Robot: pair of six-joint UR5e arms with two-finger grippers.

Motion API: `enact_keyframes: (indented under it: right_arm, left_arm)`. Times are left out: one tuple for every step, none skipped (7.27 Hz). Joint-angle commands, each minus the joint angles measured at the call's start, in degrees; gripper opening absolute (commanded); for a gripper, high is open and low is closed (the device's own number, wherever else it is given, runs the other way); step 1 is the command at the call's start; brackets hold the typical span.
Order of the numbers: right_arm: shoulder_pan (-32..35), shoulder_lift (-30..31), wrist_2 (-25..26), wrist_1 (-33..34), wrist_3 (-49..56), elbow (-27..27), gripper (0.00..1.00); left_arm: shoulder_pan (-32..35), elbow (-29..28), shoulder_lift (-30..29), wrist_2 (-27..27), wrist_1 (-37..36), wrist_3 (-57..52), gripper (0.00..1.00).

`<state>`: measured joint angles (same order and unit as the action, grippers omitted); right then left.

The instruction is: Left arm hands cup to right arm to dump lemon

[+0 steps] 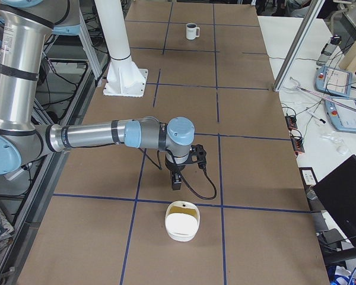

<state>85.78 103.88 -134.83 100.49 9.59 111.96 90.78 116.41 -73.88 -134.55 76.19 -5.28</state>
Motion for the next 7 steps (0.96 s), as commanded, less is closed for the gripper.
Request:
enact_keyframes:
  right_arm:
    - [0.1, -0.1, -3.0, 0.0, -0.1, 0.8, 1.00]
    - [0.1, 0.1, -3.0, -0.8, 0.7, 1.5, 1.00]
    - [0.1, 0.3, -2.5, -1.4, 0.8, 1.4, 1.00]
    - [0.0, 0.4, -1.0, -1.4, 0.3, 1.2, 1.00]
    - [0.0, 0.4, -0.6, -1.4, 0.4, 1.2, 1.00]
    - [0.0, 0.4, 0.2, -1.4, 0.4, 1.2, 1.00]
    - [0.0, 0.4, 0.4, -1.4, 0.2, 1.1, 1.00]
  left_arm:
    - [-0.2, -0.4, 0.9, -0.4, 0.4, 0.3, 1.00]
    - [-0.3, -1.3, 1.2, 0.0, 0.1, 0.4, 1.00]
    - [-0.3, -2.7, 1.2, -0.1, 0.4, 0.4, 1.00]
    - [-0.3, -4.0, 1.2, -0.5, 0.5, 0.3, 1.00]
    - [-0.2, -4.3, 0.7, -0.8, 0.4, 0.2, 1.00]
    - [-0.3, -6.7, -3.4, -0.6, 0.1, 0.7, 1.00]
    - [-0.2, -10.6, -7.5, -0.7, 0.0, 0.7, 1.00]
